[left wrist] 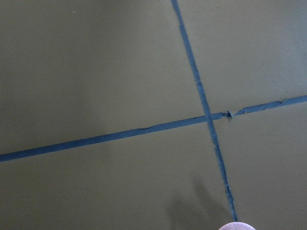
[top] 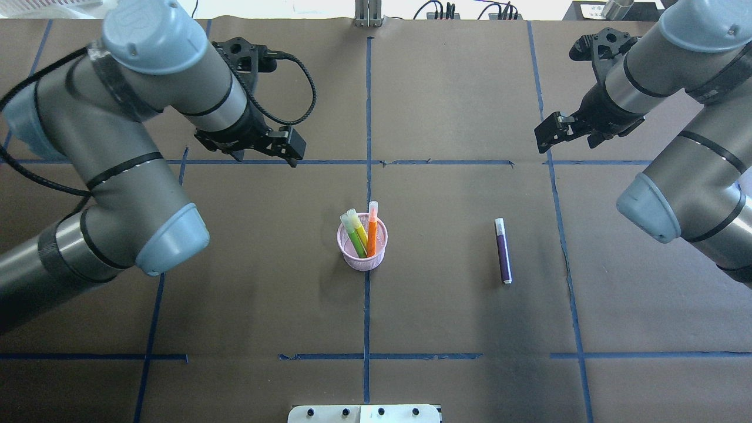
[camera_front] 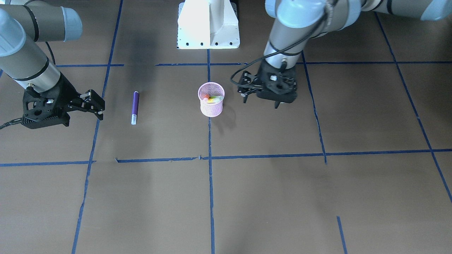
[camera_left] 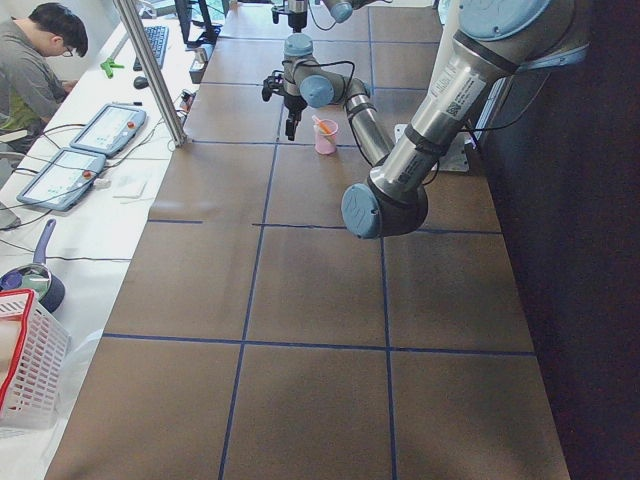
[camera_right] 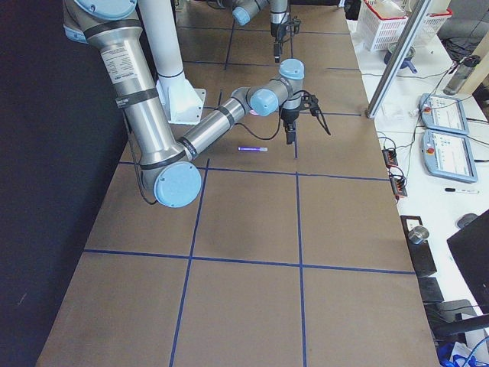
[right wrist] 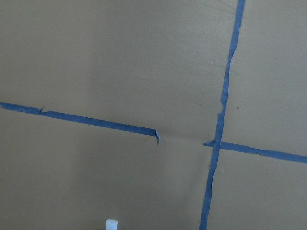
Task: Collect pens into pen holder
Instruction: 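Lower the right gripper toward the purple marker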
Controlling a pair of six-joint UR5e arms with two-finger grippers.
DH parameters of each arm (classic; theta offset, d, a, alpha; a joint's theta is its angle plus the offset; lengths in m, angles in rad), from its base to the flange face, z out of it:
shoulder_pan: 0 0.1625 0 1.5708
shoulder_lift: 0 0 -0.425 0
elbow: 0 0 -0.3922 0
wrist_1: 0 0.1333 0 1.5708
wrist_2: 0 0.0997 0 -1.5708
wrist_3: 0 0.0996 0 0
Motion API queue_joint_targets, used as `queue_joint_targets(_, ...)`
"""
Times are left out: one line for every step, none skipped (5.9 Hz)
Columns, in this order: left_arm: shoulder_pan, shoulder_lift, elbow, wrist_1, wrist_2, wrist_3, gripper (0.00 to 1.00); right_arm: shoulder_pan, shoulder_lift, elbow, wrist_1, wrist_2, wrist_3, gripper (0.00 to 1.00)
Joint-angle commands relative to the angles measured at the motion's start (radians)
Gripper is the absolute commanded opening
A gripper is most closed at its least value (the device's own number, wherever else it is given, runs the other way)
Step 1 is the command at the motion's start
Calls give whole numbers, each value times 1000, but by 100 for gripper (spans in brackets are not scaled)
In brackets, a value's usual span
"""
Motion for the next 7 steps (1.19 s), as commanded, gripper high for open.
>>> queue_joint_targets(-100, 92, -73, 37, -107, 86, 100, -100, -13, -1, 67, -83, 170, 99)
queue_joint_targets(-102, 94, -72, 37, -105, 86, 100, -206, -23, -3, 130, -207, 287, 99)
queue_joint_targets(-102, 92, -73, 35, -103, 85, 100, -261, -43, -3, 134, -238, 315, 94)
queue_joint_targets(-101, 91, -73, 35, -102, 83, 100, -286, -96, -3, 176, -266, 316, 89)
queue_joint_targets(-101, 88, -73, 35, -102, 83, 100, -303, -168, -12, 319, -268, 340, 86)
queue_joint_targets(-99, 85, -73, 35, -100, 82, 100, -325, -163, -14, 331, -268, 355, 81)
queue_joint_targets(-99, 86, -72, 35, -100, 82, 100, -348, -160, -17, 331, -269, 366, 73)
